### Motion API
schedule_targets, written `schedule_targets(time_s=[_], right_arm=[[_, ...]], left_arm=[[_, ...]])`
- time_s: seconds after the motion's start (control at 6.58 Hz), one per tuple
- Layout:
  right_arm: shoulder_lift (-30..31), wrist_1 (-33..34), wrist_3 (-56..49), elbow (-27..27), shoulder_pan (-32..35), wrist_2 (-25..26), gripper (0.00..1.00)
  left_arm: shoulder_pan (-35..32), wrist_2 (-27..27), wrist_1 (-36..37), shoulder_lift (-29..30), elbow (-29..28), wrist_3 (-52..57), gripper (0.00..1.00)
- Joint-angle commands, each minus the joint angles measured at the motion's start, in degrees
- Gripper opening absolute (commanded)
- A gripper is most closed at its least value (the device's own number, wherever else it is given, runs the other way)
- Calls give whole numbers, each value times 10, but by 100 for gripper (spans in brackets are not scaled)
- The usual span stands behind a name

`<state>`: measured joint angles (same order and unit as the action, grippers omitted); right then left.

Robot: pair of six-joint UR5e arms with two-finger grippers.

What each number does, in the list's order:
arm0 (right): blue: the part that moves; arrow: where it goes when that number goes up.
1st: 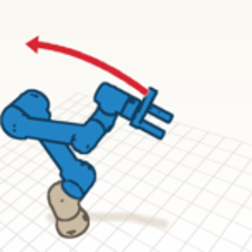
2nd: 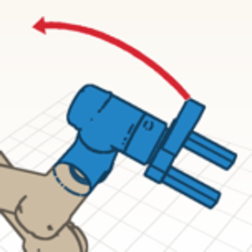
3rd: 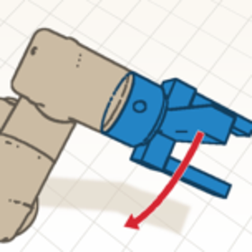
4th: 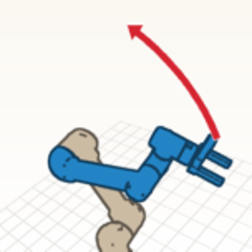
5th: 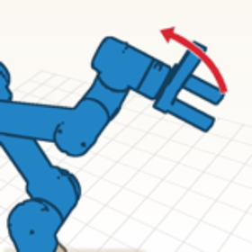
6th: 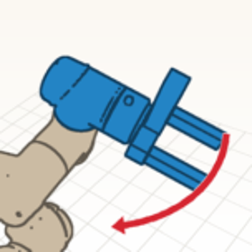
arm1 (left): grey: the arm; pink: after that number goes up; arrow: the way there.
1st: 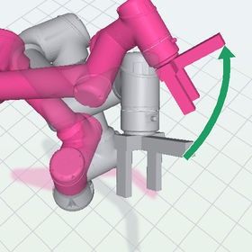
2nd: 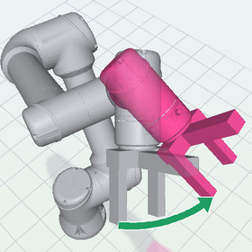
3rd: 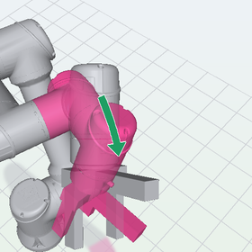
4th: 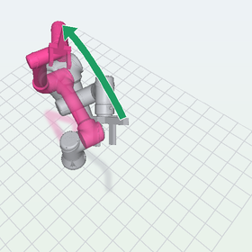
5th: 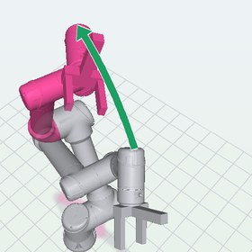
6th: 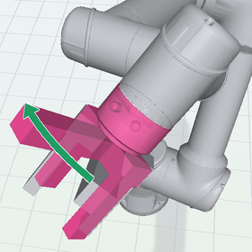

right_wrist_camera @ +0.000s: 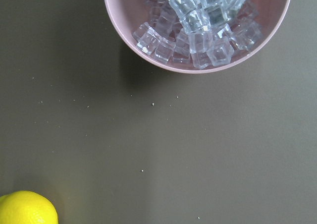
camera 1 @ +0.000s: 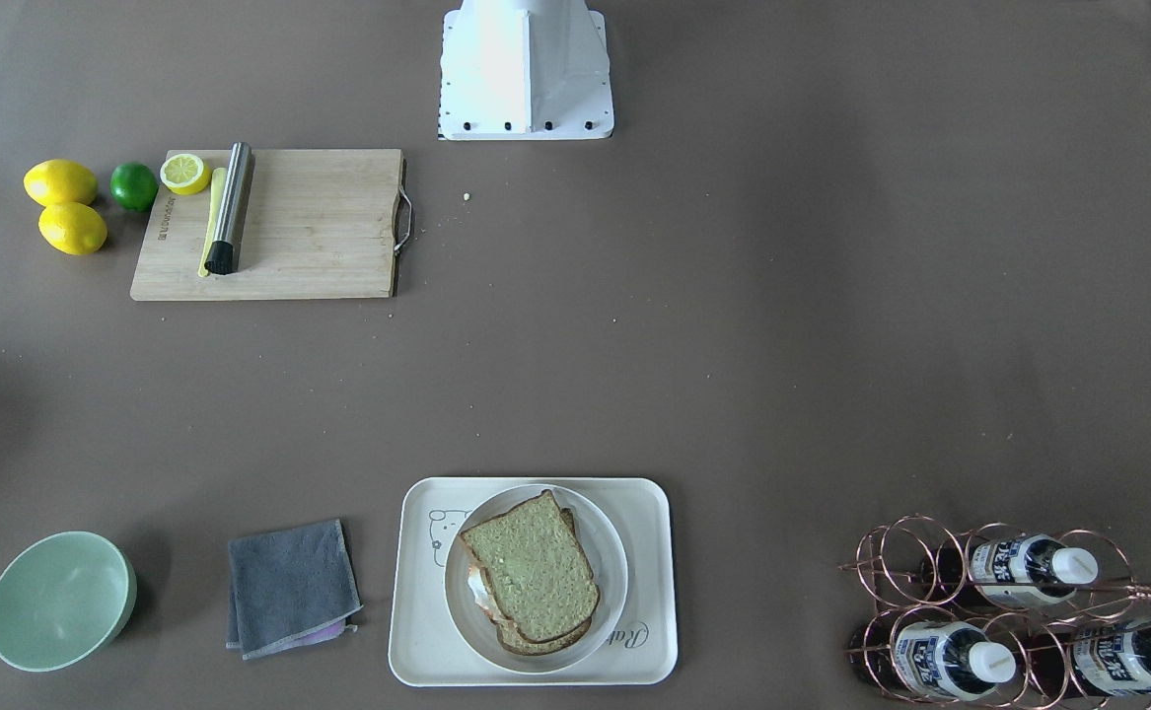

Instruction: Make sandwich and place on tray

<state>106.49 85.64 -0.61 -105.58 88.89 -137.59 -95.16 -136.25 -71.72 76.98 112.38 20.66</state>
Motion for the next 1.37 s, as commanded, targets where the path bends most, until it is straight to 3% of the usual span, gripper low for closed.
schedule_targets(time_s=[0.0,0.3,1.22], right_arm=[[1,1,0,3,0,6,100],[3,1,0,4,0,39,100],[22,-4,-1,-2,8,41,100]], left_arm=[[0,5,-2,2,-7,1,98],[-2,17,-2,-3,8,0,98],[-10,11,-1,-4,13,-1,98]])
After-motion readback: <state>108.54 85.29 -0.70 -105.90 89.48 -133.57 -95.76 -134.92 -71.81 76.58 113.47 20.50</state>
